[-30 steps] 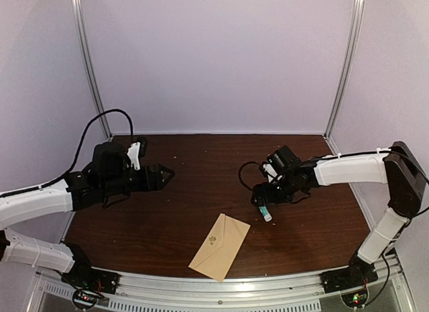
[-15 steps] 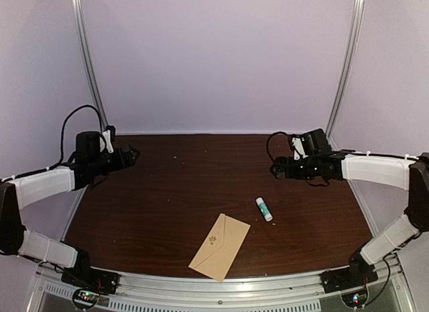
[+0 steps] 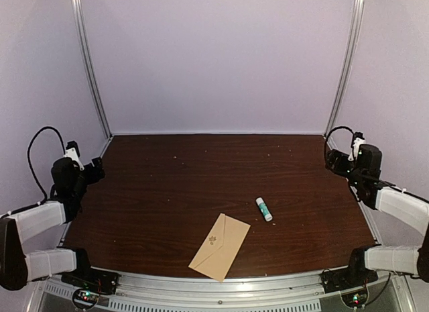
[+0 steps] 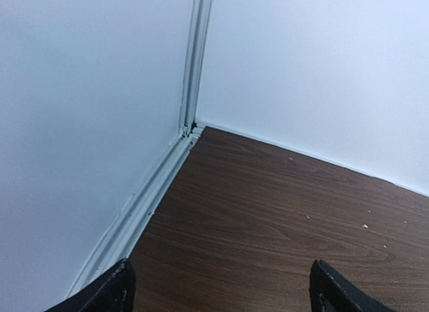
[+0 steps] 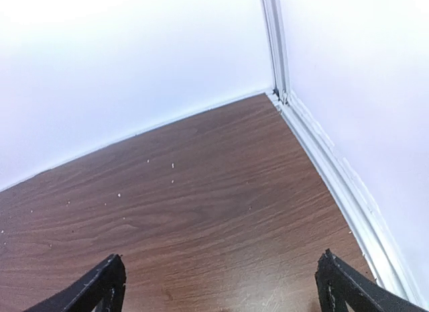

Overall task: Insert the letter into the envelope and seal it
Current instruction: Reset both arms

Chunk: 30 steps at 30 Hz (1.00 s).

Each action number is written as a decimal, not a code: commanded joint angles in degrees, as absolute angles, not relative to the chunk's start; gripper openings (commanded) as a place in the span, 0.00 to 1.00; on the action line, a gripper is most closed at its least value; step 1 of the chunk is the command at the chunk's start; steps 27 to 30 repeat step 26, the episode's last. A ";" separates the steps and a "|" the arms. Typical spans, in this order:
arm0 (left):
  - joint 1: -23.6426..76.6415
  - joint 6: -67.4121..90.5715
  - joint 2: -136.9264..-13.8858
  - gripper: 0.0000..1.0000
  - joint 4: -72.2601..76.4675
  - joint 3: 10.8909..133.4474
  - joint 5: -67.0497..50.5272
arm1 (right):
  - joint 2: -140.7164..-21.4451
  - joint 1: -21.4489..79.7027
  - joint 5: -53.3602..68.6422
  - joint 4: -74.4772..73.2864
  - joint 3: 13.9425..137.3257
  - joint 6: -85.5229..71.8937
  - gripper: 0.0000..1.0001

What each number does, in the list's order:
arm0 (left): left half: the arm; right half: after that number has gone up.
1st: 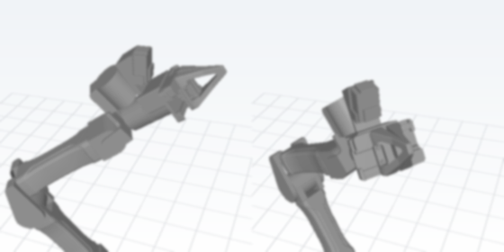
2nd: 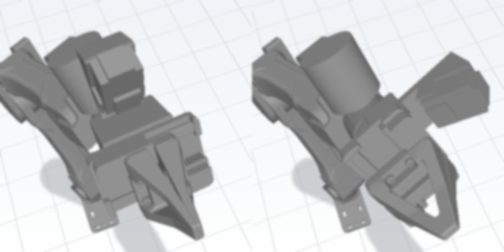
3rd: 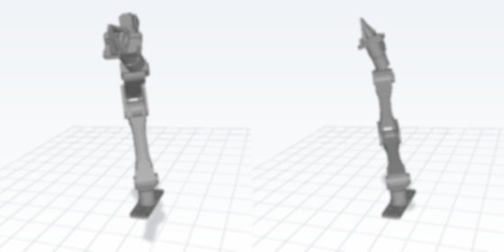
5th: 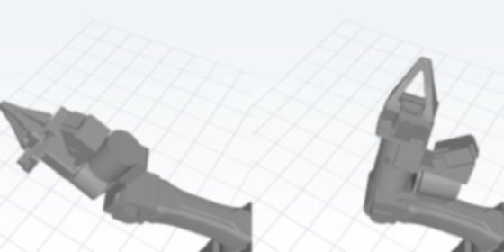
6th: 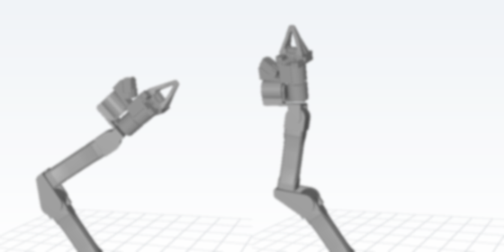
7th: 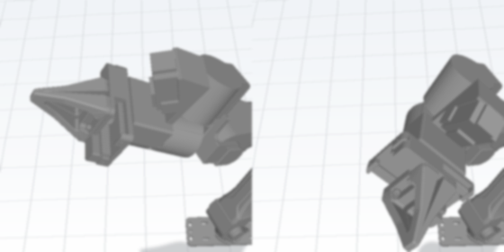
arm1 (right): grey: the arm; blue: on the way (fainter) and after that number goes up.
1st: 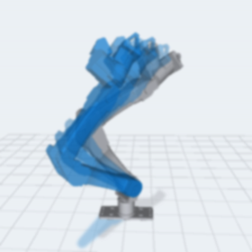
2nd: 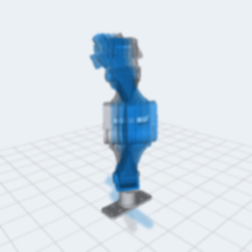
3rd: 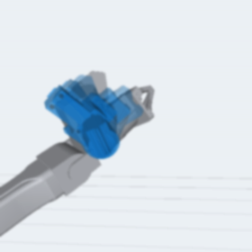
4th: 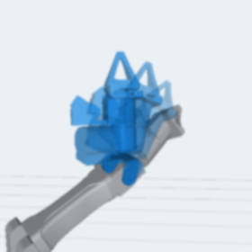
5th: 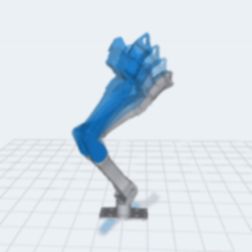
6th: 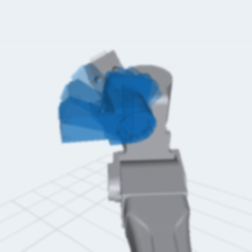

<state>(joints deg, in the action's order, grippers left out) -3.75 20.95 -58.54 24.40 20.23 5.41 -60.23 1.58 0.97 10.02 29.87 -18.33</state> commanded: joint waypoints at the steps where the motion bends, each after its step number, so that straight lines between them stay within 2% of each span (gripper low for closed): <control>1: -3.87 14.66 -57.67 0.91 41.88 14.40 13.68 | -57.93 1.13 -5.81 27.47 22.80 -15.42 1.00; 7: -3.86 10.68 -65.76 0.92 51.06 12.72 13.22 | -60.31 1.13 -12.82 49.74 10.24 -12.66 1.00; 11: -3.87 10.73 -69.60 0.92 54.93 12.41 9.81 | -64.70 1.12 -14.48 60.03 6.69 -10.08 1.00; 17: -3.87 10.81 -75.03 0.92 55.45 14.19 7.08 | -66.40 1.14 -13.43 59.06 7.87 -9.34 1.00; 30: -3.87 10.72 -75.04 0.92 55.03 14.06 7.47 | -66.74 1.14 -13.09 59.30 7.73 -9.01 1.00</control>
